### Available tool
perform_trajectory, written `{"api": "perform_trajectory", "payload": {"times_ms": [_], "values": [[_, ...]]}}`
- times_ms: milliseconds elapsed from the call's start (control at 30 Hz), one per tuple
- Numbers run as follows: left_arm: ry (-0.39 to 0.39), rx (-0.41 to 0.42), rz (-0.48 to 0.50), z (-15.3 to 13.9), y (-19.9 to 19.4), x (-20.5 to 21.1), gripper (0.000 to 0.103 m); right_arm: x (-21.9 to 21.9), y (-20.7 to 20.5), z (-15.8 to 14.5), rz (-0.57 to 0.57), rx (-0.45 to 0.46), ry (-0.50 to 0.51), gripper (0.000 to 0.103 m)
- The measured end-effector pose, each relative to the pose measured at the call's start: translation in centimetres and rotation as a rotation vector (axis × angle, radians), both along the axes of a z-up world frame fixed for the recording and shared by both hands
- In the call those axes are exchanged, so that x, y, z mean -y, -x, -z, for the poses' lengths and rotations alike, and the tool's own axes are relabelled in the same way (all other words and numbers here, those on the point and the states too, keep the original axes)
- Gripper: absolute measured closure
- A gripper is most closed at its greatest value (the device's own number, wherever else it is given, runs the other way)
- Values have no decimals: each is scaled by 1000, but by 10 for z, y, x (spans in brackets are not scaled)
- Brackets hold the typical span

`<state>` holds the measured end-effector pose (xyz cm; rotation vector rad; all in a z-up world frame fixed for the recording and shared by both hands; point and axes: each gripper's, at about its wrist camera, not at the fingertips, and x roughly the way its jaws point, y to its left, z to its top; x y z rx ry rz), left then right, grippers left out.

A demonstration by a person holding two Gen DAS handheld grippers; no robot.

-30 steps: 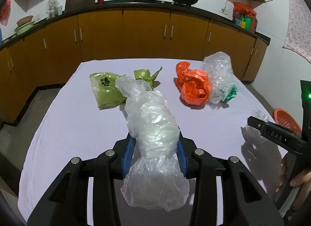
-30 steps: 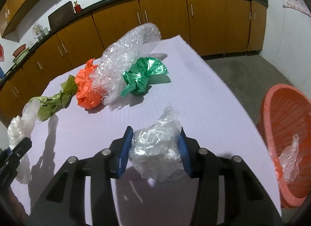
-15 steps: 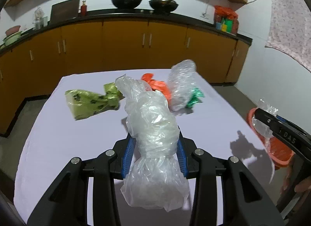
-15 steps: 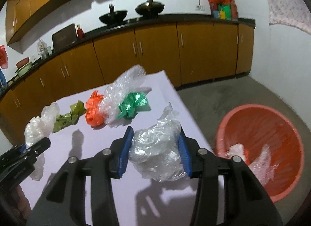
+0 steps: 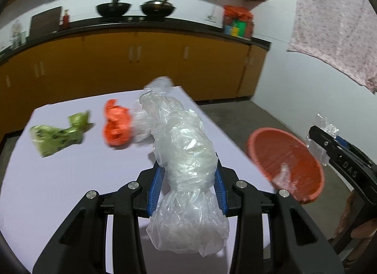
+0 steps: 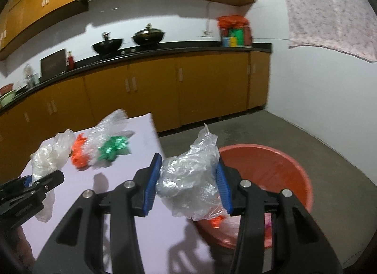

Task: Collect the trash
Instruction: 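Carry the clear bag over the basket with the right tool while the left carries the white bag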

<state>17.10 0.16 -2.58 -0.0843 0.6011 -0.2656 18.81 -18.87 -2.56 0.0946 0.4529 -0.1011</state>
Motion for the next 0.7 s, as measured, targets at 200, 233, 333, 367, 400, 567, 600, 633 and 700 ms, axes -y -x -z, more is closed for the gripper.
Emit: {"api": "perform_trajectory", "payload": {"times_ms": [200, 233, 333, 367, 400, 567, 600, 633, 700], "values": [[7, 1, 90, -3, -8, 42, 63, 44, 5, -2, 99, 13, -15, 59], [7, 1, 102, -3, -9, 48, 63, 51, 6, -2, 110, 14, -18, 59], [5, -1, 138, -3, -15, 65, 63, 65, 4, 0, 134, 12, -22, 59], [4, -2, 148, -3, -16, 70, 63, 68, 4, 1, 140, 11, -22, 59], [2, -5, 160, -2, -18, 76, 63, 71, 4, 2, 144, 10, -20, 59], [-21, -10, 211, 0, -25, 102, 63, 82, 1, 7, 160, 8, -21, 59], [-28, -11, 223, 1, -27, 107, 63, 83, -1, 7, 162, 6, -20, 59], [-31, -12, 231, 1, -28, 112, 63, 86, -3, 9, 165, 3, -20, 59], [-34, -14, 246, 2, -31, 119, 63, 89, -4, 9, 169, 2, -17, 59]]}}
